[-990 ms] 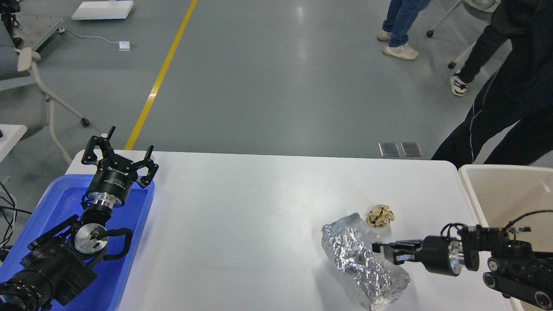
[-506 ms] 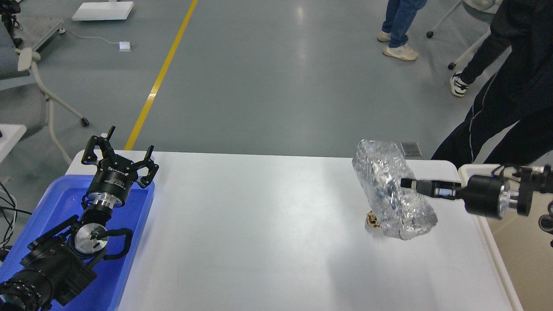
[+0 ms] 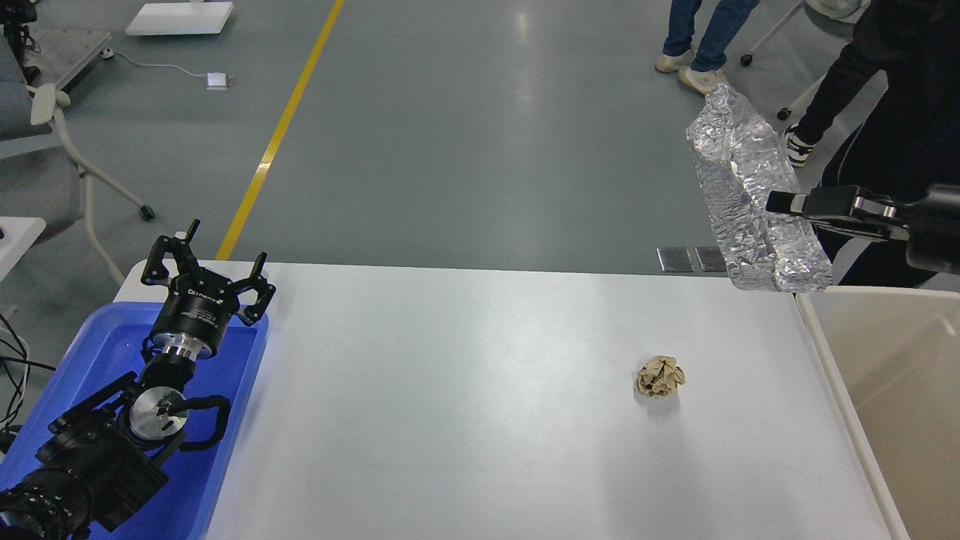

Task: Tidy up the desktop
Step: 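Lift the foil wrapper with the right gripper toward the white bin, then release the foil wrapper into the white bin with the right gripper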

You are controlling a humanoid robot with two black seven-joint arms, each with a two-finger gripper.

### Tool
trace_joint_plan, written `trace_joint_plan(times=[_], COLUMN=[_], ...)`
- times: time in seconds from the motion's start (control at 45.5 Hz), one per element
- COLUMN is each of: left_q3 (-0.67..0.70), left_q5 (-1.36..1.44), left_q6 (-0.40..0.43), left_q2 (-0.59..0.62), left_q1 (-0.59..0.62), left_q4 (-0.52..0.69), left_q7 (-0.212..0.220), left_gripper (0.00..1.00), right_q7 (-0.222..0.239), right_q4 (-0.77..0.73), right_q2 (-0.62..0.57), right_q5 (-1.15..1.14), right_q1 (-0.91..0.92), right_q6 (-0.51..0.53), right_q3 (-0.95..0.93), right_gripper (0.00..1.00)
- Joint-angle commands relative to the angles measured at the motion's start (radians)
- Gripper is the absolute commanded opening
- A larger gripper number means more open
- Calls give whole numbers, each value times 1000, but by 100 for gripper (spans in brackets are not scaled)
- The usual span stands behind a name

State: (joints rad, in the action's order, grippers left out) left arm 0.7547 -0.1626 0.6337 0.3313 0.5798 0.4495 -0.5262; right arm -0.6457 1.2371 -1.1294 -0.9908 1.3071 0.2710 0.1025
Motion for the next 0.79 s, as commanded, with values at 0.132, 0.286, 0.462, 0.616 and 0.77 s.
trace_joint_plan(times=[0.132,0.286,0.462,0.616,0.77], left_q3=[0,0,0,0,0], left_q5=[0,0,0,0,0], left_q6=[0,0,0,0,0], left_q2=[0,0,0,0,0], left_q1=[0,0,0,0,0], left_q4=[0,0,0,0,0], left_q7=[0,0,0,0,0], left_gripper=[100,100,100,100,100], right_q7=[-2,0,0,9,43], right_q4=[-312,-614,-990,-1249,-1347], right_q2=[13,94,235,355,410], right_q5=[35,115,156,201,230], right_q1=[-17,-100,-224,-351,-439], right_q6=[33,48,53,51,34], right_q3=[17,22,19,19,14], right_gripper=[0,0,0,0,0])
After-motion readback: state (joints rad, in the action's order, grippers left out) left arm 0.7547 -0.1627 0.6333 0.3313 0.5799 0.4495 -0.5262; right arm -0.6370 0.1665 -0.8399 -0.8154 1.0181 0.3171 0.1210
